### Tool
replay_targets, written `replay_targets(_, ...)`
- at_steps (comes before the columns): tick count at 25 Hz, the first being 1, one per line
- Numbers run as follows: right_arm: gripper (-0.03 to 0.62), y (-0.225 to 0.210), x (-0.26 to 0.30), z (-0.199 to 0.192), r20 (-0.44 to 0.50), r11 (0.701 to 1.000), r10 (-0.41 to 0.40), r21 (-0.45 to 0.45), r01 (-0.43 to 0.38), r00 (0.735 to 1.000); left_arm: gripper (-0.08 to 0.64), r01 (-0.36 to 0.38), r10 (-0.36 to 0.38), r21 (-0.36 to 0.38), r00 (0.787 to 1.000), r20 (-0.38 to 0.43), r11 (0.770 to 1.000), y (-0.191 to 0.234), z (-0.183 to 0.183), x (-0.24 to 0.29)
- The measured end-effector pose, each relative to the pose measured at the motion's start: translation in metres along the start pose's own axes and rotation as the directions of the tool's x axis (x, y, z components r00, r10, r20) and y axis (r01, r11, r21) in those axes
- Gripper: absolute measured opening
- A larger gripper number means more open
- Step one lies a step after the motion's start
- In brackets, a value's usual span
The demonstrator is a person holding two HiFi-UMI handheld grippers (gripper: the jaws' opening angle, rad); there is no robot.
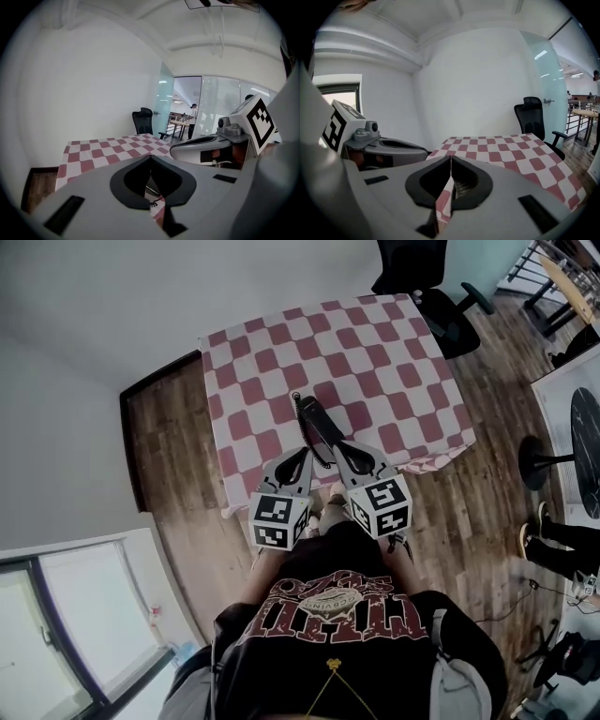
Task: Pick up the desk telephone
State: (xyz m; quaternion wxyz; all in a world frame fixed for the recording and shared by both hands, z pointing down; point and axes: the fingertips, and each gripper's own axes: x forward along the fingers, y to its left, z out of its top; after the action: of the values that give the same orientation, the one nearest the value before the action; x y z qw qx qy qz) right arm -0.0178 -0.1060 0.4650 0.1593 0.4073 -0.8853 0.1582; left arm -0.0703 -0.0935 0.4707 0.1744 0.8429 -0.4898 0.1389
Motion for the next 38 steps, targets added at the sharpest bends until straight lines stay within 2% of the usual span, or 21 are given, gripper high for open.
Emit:
replay_targets(7,0.020,-0.021,0.036,0.015,-0.036,0.998,0.061,-0.012,-0.061,0.998,0.008,-0.034,0.033,-0.023,0.999,-0.021,0.999,0.017,0.014,0.033)
replay_targets(12,0.020,-0.030,0.053,0.019,-0.062,0.994,0.108,-0.024,-0.110,0.992,0.008,-0.083,0.084,0.028,0.995,-0.057,0.996,0.028,0.019,0.050)
replay_targets(18,0.020,-0.036,0.066,0.016,-0.093,0.986,0.159,-0.043,-0.163,0.983,0.008,-0.111,0.111,0.001,0.990,-0.082,0.994,0.036,0.017,0.070)
replay_targets(22,0.020,-0.043,0.073,0.010,-0.118,0.980,0.184,-0.056,-0.191,0.976,0.008,-0.116,0.111,-0.063,0.991,-0.076,0.991,0.039,0.016,0.079)
replay_targets(28,0.020,-0.047,0.086,0.009,-0.134,0.973,0.215,-0.059,-0.224,0.967,0.008,-0.157,0.151,-0.073,0.985,-0.085,0.985,0.050,0.011,0.082)
replay_targets(32,0.020,-0.045,0.095,0.009,-0.143,0.975,0.208,-0.046,-0.216,0.968,0.008,-0.146,0.138,-0.073,0.985,-0.101,0.987,0.058,0.009,0.083)
replay_targets(35,0.020,-0.046,0.102,0.007,-0.153,0.980,0.189,-0.027,-0.196,0.970,0.008,-0.101,0.090,-0.099,0.991,-0.103,0.990,0.062,0.010,0.087)
replay_targets(38,0.020,-0.047,0.109,0.006,-0.161,0.988,0.155,-0.003,-0.157,0.975,0.008,-0.058,0.048,-0.089,0.992,-0.115,0.994,0.067,0.013,0.090)
